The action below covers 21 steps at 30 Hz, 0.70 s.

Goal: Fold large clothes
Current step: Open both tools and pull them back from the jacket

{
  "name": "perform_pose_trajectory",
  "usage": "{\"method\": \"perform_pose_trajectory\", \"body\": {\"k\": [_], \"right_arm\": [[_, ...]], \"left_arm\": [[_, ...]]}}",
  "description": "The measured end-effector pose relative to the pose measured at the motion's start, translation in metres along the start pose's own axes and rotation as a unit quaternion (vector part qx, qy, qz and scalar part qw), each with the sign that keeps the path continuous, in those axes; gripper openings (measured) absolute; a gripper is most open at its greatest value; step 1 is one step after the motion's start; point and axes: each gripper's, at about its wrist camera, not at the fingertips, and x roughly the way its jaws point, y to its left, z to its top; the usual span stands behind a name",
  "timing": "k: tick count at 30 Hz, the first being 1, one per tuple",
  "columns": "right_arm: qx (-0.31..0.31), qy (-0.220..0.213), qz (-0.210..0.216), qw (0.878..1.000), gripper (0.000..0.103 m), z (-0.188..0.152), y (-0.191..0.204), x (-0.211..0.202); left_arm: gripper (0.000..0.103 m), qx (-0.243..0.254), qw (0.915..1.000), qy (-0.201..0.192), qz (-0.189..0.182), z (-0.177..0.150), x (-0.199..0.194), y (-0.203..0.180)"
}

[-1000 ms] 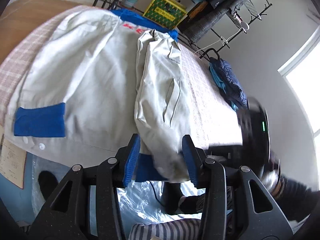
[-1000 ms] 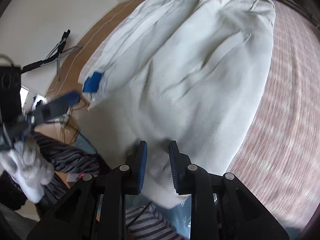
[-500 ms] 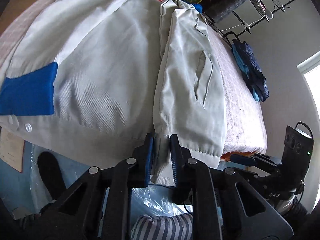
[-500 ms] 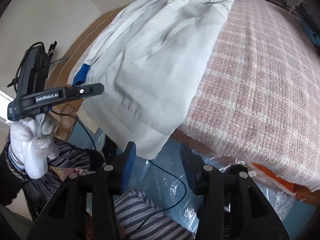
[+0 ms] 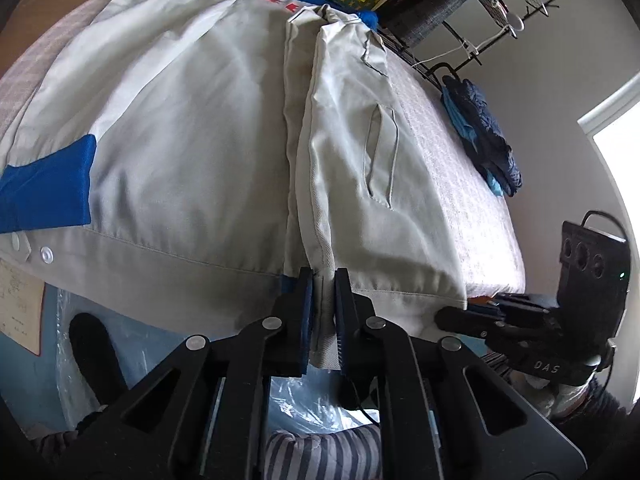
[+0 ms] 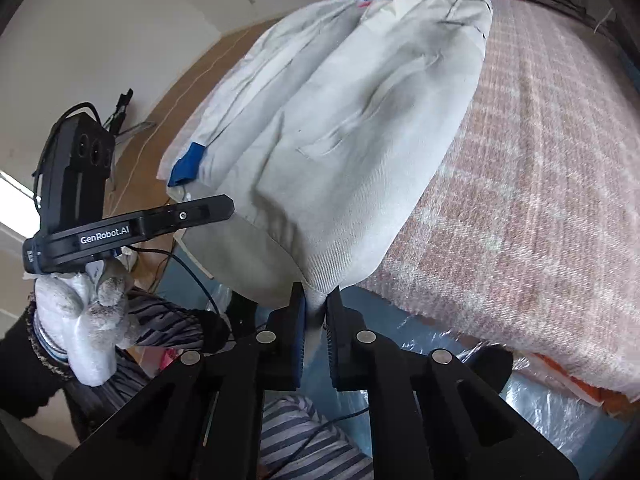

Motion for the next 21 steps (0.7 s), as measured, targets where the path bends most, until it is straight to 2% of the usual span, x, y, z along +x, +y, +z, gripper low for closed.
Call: {"method": "perform_pose_trajectory", "body": {"k": [2,5,6,8,13,14,15,17,21], "right_arm": [[-0.005,0.013,-0.014,1.0,0.008,-0.002,0.002,0.011],[-0.021,0.028,-0.038,0.999,0.008,-0.004,0.012,0.033],[-0.026,0.029,-0.042,0.998,0.011,-0.003,0.016,0.035],[-0.03,0.033,-0.036,0.998,0.016,0.0,0.024,0.032],[-0.062,0.018,-0.058,0.996,0.016,0.004,0.03,0.002],[-0.065,0.015,-0.055,0.996,0.016,0.005,0.033,-0.004],[-0.066,0.011,-0.054,0.996,0.016,0.006,0.035,-0.008],[-0.073,0.003,-0.051,0.996,0.016,0.015,0.032,-0.02],[-0.076,-0.016,-0.036,0.996,0.016,0.024,0.032,-0.04]], "left_arm": [[0.008,0.029,0.9986,0.019,0.04,-0.005,0.018,-0.004],[0.008,0.034,0.9977,0.023,0.053,-0.006,0.024,-0.003],[0.008,0.038,0.9978,0.019,0.052,-0.005,0.02,-0.003],[0.009,0.044,0.9976,0.01,0.053,-0.004,0.009,-0.004],[0.01,0.052,0.9973,-0.03,0.042,0.0,-0.034,-0.002],[0.014,0.054,0.9968,-0.039,0.045,0.001,-0.045,0.002],[0.017,0.053,0.9961,-0.048,0.051,0.003,-0.056,0.006],[0.028,0.048,0.9947,-0.063,0.065,0.008,-0.072,0.018],[0.029,0.027,0.9917,-0.08,0.097,0.024,-0.097,0.054]]}}
